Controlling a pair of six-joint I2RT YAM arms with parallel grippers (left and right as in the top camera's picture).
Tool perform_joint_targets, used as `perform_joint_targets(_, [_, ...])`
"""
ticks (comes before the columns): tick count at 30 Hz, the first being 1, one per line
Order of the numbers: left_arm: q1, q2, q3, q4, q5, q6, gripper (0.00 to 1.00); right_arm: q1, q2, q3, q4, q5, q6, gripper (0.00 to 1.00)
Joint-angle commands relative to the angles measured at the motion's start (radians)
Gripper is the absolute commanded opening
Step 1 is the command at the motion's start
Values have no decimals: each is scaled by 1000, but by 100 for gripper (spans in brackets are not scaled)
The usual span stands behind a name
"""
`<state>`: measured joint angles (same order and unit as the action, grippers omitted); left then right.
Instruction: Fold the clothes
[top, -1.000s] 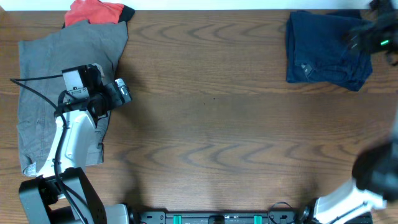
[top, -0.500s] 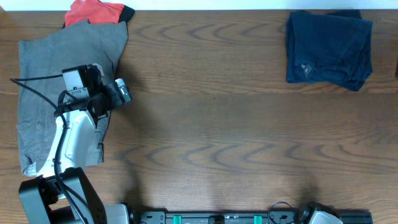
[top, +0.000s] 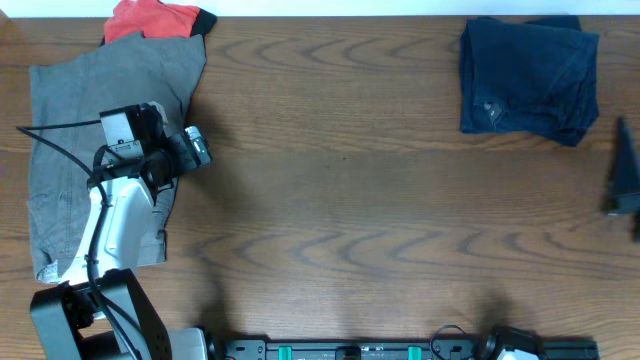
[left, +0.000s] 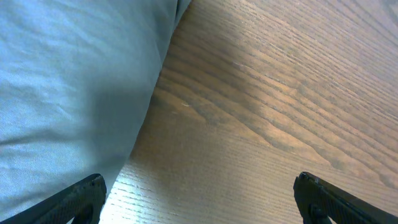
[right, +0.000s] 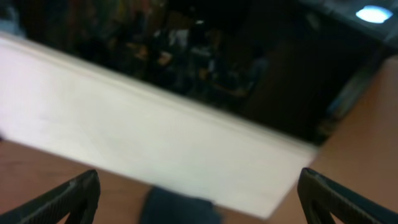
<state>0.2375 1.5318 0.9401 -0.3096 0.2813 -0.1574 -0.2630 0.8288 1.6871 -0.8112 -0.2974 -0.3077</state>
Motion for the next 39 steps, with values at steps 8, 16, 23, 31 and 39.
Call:
perform_joint_targets(8, [2, 4, -8, -2, -3, 2, 98, 98, -352, -871, 546, 40, 274, 99])
perform_joint_targets(16, [2, 4, -8, -2, -3, 2, 98, 264, -651, -1326, 686, 205, 382, 99])
perform_joint_targets(23, [2, 4, -8, -2, -3, 2, 98, 273, -796, -1564, 719, 193, 451, 99])
perform_joint_targets(31, [2, 4, -8, -2, -3, 2, 98, 273, -824, -1656, 721, 241, 494, 99])
perform_joint_targets(39, [2, 4, -8, -2, -3, 2, 98, 273, -824, -1682, 743, 241, 494, 99])
